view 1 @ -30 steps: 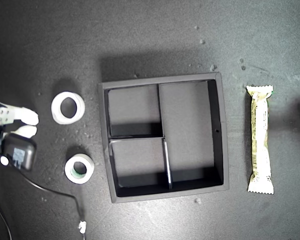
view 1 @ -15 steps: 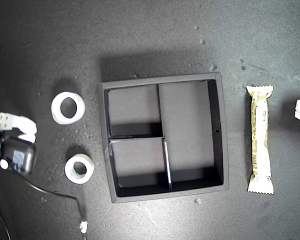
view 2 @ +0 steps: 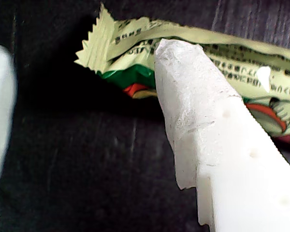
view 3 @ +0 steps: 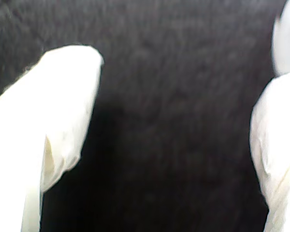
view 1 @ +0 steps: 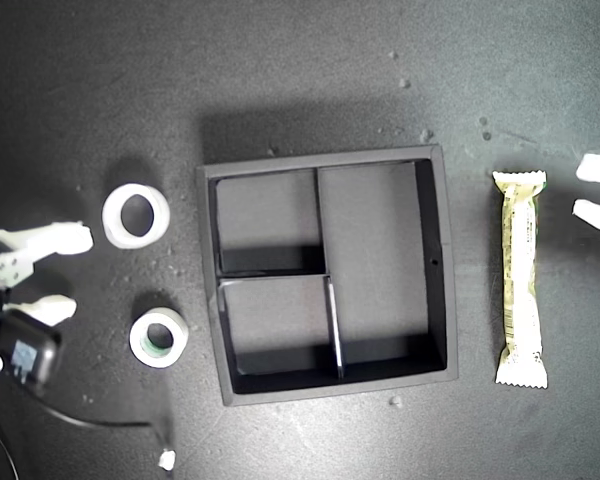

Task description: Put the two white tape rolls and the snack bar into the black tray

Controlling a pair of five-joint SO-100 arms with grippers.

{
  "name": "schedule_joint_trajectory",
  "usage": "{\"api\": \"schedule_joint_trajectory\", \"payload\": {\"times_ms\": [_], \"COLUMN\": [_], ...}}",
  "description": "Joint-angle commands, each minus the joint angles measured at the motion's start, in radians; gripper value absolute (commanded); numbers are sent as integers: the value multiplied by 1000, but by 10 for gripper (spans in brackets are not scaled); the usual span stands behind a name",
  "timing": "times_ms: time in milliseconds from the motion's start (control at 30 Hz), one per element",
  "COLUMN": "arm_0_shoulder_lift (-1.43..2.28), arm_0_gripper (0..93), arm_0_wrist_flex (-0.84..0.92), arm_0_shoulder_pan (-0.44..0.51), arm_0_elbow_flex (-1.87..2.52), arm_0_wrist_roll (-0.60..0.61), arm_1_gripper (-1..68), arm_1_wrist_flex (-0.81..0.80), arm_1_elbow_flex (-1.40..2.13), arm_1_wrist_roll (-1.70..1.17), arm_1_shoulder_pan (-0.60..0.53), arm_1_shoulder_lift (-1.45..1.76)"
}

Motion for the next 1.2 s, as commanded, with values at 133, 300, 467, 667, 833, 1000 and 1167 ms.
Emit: {"api": "schedule_joint_trajectory", "payload": {"times_ms": [133, 300, 467, 667, 833, 1000, 1167], "arm_0_shoulder_lift": [48, 48, 49, 25, -265, -741, -930], "arm_0_gripper": [202, 224, 256, 266, 268, 266, 269], "arm_0_wrist_flex": [-249, -318, -353, -308, -222, -3, 49], "arm_0_shoulder_pan": [-74, -209, -284, -311, -341, -359, -368], "arm_0_elbow_flex": [-84, -173, -172, -236, -488, -847, -891], "arm_0_wrist_roll": [322, 454, 491, 503, 515, 508, 486], "arm_1_gripper": [465, 413, 345, 370, 411, 379, 377], "arm_1_wrist_flex": [-57, -161, -354, -219, -58, 2, 276], "arm_1_elbow_flex": [12, 12, -12, -209, -353, -541, -1104], "arm_1_wrist_roll": [253, 44, -466, -724, -818, -885, -985], "arm_1_shoulder_pan": [34, 109, 43, -28, -52, -86, -141], "arm_1_shoulder_lift": [3, 3, 3, -9, -15, -301, -956]}}
